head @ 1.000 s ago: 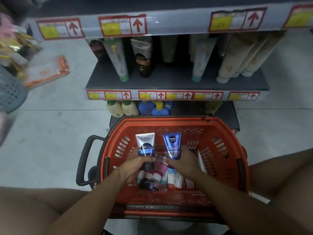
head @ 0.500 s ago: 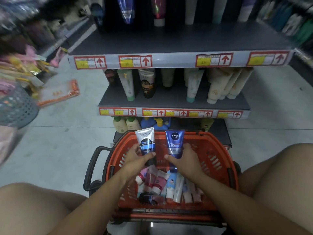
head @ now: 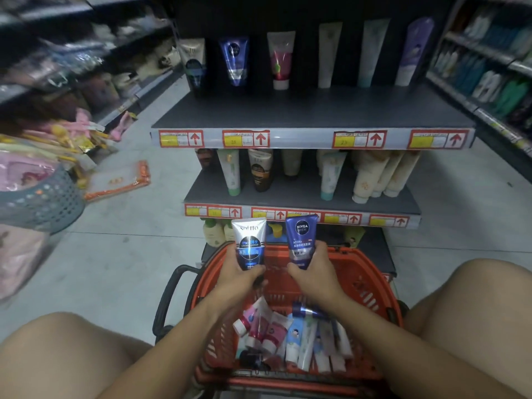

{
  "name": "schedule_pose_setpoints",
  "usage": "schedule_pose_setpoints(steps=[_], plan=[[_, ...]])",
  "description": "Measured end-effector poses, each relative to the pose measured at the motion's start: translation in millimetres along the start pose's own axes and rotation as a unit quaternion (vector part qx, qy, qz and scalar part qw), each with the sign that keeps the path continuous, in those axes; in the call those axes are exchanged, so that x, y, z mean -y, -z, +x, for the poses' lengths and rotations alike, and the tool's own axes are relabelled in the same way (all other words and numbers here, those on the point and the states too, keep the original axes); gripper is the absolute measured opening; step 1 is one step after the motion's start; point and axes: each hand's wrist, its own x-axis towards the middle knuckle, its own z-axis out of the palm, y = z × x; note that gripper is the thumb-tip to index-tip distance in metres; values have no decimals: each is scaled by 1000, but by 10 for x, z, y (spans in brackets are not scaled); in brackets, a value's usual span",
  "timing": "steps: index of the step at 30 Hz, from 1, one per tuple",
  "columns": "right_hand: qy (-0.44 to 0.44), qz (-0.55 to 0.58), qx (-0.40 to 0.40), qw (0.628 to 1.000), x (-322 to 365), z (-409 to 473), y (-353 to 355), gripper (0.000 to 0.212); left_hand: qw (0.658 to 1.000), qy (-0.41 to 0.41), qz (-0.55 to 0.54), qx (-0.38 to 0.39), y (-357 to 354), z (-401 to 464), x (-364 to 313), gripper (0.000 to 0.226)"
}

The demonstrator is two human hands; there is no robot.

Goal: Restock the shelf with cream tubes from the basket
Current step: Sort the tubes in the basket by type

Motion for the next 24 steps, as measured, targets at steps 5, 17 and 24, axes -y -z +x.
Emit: schedule_pose_setpoints(steps=[5, 17, 24], plan=[[29, 24, -4, 999, 209, 38, 13, 59, 996, -66, 51, -42, 115, 35, -158, 51], [148, 19, -59, 987, 952, 258, 229, 58, 967, -222, 76, -99, 269, 122, -841, 68], [186, -26, -99, 977, 1485, 580, 319, 63, 944, -278, 126, -123, 341, 264, -1412, 69]])
